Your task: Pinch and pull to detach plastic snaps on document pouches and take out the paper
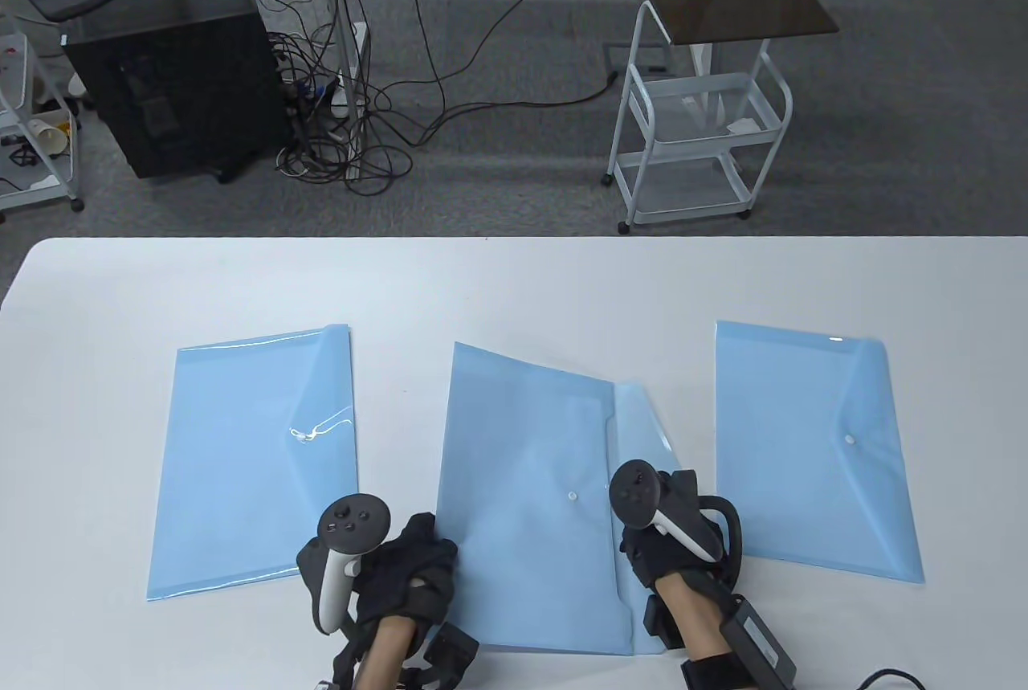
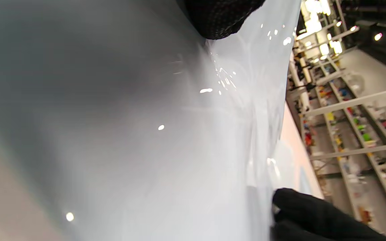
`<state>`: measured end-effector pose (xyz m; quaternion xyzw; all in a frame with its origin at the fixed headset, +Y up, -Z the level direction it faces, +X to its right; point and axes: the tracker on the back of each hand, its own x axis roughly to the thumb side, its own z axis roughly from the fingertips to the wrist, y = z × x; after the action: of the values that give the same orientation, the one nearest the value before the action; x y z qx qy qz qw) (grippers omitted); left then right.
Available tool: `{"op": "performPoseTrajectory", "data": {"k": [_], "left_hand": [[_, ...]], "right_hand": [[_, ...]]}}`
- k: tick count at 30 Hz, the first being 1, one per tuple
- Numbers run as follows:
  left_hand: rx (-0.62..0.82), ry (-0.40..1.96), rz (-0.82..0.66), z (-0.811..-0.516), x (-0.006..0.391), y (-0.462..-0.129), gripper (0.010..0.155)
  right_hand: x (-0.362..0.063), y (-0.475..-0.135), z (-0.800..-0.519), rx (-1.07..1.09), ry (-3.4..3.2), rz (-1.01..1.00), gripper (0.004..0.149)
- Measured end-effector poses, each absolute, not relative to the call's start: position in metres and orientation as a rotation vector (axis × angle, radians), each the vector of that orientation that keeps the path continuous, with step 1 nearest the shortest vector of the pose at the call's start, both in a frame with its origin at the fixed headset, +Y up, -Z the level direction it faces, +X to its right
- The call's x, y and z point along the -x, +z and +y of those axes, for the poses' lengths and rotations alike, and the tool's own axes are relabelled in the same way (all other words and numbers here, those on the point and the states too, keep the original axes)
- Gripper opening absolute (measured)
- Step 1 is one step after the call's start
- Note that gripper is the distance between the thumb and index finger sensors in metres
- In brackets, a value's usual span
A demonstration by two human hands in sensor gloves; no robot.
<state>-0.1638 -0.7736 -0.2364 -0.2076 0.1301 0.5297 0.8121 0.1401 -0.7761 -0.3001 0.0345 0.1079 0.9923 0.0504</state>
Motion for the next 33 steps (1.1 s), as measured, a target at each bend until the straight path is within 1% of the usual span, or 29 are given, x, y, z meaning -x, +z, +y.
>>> {"op": "performPoseTrajectory", "data": {"k": [4, 7, 14, 21, 23, 27, 29, 31, 33], "left_hand": [[0.458, 1.193, 0.264, -0.774, 0.162, -0.236, 0.046], [0.459, 1.201, 0.264, -0.775, 0.165, -0.236, 0.046], [0.452, 1.179, 0.291, -0.778, 0.172, -0.237, 0.046], [0.449, 1.167, 0.304, -0.779, 0.174, -0.237, 0.047], [0.446, 1.164, 0.304, -0.779, 0.174, -0.237, 0.047], [0.451, 1.188, 0.294, -0.781, 0.176, -0.237, 0.047], [0.45, 1.201, 0.282, -0.782, 0.178, -0.237, 0.047], [0.445, 1.224, 0.273, -0.782, 0.178, -0.238, 0.047], [0.446, 1.26, 0.26, -0.783, 0.178, -0.238, 0.047]], "right_hand": [[-0.135, -0.299, -0.781, -0.154, 3.095, 0.328, 0.053], [-0.137, -0.298, -0.782, -0.175, 3.014, 0.365, 0.055], [-0.158, -0.299, -0.772, -0.149, 2.48, 0.388, 0.054], [-0.171, -0.297, -0.78, -0.115, 1.801, 0.46, 0.058], [-0.17, -0.297, -0.78, -0.137, 1.725, 0.478, 0.059], [-0.169, -0.296, -0.782, -0.114, 1.651, 0.487, 0.06], [-0.167, -0.296, -0.784, -0.116, 1.647, 0.523, 0.067], [-0.164, -0.296, -0.788, -0.132, 1.667, 0.566, 0.07], [-0.16, -0.295, -0.791, -0.122, 1.746, 0.599, 0.069]]}}
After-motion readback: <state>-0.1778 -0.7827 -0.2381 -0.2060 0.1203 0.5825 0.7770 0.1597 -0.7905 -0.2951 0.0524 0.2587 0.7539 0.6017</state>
